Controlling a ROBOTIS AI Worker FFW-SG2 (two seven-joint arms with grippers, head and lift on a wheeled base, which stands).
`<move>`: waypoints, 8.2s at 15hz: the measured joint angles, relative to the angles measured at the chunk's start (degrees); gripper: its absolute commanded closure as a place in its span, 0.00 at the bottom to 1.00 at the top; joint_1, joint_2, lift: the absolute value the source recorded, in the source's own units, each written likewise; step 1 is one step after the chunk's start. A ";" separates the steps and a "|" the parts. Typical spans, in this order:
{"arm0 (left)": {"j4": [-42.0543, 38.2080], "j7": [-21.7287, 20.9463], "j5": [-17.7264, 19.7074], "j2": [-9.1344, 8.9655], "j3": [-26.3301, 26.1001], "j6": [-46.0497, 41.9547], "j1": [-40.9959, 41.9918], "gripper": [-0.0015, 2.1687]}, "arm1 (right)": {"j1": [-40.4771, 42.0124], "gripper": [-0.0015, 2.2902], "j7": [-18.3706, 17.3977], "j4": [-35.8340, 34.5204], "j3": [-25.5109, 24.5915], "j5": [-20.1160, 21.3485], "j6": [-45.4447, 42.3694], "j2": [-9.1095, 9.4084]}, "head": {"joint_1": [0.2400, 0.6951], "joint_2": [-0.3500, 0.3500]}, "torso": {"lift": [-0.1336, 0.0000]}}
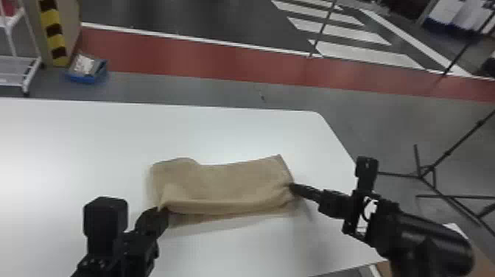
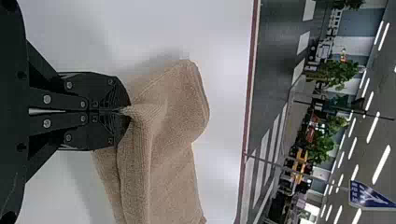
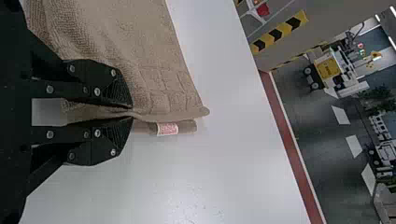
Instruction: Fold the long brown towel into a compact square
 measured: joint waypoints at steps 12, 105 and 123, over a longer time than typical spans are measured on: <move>0.17 -0.50 3.46 0.02 1.37 -1.65 0.99 0.93 | 3.82 0.57 0.75 -9.36 0.23 -6.09 0.00 1.45 | 1.00 0.00 | 0.08; 8.09 -5.35 17.75 1.00 26.89 -45.77 11.11 0.03 | 1.18 0.03 0.80 -12.71 -13.94 -3.37 28.86 1.83 | 1.00 0.26 | 0.08; 13.11 -5.13 12.86 2.96 22.16 -44.64 5.01 0.02 | -5.70 0.07 0.31 -5.47 -11.45 4.08 32.82 -2.18 | 1.00 0.15 | 0.08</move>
